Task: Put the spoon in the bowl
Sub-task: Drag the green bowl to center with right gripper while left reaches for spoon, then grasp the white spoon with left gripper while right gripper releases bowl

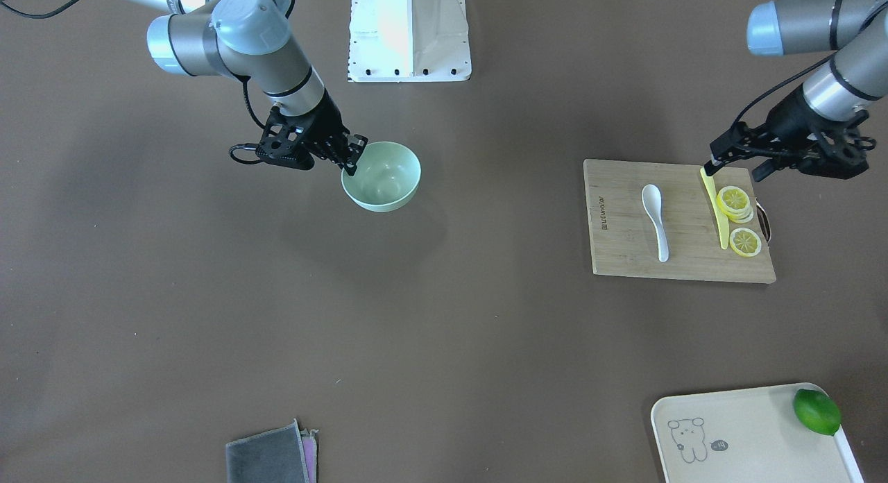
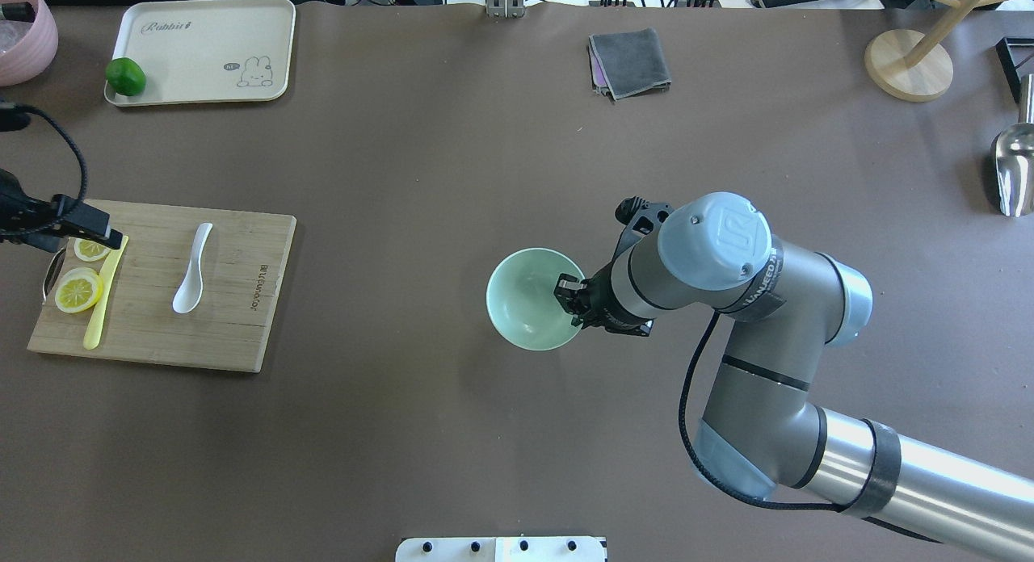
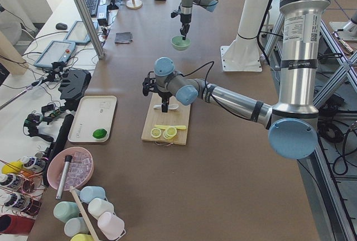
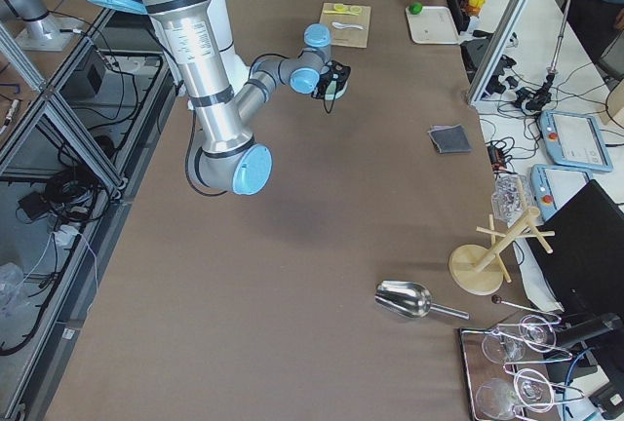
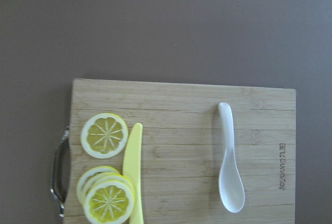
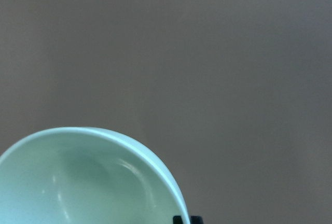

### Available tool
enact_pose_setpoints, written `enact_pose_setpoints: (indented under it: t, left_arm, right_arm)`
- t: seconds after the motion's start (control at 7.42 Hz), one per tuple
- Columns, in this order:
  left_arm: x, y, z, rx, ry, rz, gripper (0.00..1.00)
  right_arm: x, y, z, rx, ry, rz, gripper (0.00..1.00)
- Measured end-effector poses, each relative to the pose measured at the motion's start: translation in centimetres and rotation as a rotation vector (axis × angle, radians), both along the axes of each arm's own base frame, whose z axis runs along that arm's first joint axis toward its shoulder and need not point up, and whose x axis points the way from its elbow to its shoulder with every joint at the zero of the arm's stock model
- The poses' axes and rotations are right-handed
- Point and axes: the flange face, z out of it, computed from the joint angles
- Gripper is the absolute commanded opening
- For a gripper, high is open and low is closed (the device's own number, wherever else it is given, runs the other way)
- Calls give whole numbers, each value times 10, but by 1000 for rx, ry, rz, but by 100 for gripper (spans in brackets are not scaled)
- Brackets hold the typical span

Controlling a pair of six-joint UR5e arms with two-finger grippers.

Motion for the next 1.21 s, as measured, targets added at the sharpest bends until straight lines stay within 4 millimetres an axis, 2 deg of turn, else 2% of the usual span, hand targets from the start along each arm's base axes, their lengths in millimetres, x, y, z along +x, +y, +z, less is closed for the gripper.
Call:
enact_pose_setpoints:
  t: [0.13, 0.27, 0.54, 0.67, 0.94, 1.08, 1.21]
  left_arm:
    - [29, -2, -2, -10, -12, 0, 83]
    - [50, -9, -3, -12, -21, 7, 82]
    - [78, -34, -3, -15, -31, 13, 78]
    - [91, -47, -2, -14, -44, 10, 75]
    - [110, -57, 6, -5, -78, 5, 62]
    - [115, -56, 10, -7, -88, 9, 51]
    - [117, -54, 14, -9, -93, 12, 32]
  right_arm:
    - [-12, 4, -3, 6, 8, -1, 29]
    - [-18, 5, -5, 9, 10, -2, 99]
    - [-22, 8, -12, 17, 3, -5, 100]
    - [-16, 7, -16, 23, -7, -1, 100]
    - [11, -8, -20, 19, -26, 14, 100]
    - [26, -19, -18, 7, -29, 19, 100]
    - [36, -28, -15, -3, -30, 24, 100]
